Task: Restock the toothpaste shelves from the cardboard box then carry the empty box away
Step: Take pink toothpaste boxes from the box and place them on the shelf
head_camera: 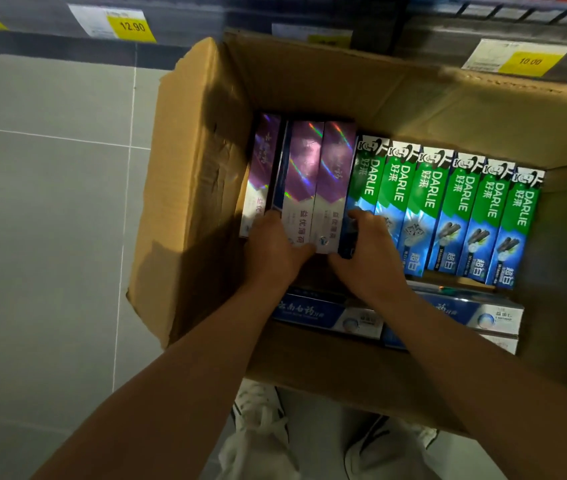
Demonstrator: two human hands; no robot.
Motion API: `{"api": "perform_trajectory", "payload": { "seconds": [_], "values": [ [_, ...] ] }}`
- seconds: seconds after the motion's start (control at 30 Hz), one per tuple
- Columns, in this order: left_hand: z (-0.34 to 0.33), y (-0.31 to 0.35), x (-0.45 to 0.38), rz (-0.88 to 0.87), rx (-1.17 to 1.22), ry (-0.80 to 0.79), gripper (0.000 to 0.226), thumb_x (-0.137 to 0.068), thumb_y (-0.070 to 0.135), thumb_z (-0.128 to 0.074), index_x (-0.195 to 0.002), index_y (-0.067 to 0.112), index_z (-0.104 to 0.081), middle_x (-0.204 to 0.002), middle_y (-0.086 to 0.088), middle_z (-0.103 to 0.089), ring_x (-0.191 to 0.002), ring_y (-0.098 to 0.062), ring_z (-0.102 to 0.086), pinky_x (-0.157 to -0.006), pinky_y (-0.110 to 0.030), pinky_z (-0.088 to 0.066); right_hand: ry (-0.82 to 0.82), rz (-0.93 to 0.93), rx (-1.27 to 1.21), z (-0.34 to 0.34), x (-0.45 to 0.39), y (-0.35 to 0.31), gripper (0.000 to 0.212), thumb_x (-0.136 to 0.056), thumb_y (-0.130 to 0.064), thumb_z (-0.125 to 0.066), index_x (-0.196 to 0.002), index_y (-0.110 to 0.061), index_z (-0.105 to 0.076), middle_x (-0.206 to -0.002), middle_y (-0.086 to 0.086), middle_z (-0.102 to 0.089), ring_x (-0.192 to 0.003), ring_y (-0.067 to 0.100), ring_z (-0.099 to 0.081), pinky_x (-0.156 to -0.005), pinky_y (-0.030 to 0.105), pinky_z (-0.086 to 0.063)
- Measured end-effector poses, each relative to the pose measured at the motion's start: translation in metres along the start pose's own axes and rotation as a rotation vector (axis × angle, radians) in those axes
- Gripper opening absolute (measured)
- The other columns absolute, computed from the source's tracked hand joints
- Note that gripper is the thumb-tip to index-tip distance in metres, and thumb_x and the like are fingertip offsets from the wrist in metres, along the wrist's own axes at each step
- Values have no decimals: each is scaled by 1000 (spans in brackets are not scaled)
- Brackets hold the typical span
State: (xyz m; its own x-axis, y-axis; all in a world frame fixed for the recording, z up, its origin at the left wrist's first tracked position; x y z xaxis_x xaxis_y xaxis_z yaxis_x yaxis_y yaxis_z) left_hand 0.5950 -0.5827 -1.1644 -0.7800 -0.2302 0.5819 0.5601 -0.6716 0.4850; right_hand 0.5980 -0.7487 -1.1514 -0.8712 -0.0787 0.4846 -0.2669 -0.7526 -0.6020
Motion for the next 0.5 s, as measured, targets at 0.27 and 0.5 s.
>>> {"api": "perform_trajectory", "payload": {
  "seconds": [0.27, 0.5],
  "values": [
    [58, 3, 23, 70, 97, 183, 48, -67, 26, -81, -110, 12, -65, -100, 0, -47, -90, -14, -53, -62, -12, -40, 57, -156, -16, -17, 2, -9, 85, -69, -52, -77, -134, -11, -39, -123, 8, -49, -110, 29, -54, -83, 47, -53],
    [64, 2, 32, 151, 210, 147, 54, -72, 37, -79, -120, 20, -62, -110, 5, -51, -93, -9, -58, -67, -18, -51, 91, -329, 60, -19, -10, -14, 81, -68, -45, -77, -128, -6, -40, -122, 13, -53, -111, 36, -54, -84, 44, -49]
  ]
}}
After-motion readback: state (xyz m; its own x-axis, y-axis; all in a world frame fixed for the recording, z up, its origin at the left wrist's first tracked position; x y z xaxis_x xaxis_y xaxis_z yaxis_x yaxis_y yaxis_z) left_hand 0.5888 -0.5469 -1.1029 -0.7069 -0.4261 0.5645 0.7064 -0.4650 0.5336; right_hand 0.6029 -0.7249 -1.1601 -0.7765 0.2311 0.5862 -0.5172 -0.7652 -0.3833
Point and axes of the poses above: each hand's wrist, its own x-axis away from the middle knuckle, its own z-axis out of the back of the hand, y = z × x, the point moved 7 cm from there along -x, towards the middle knuckle
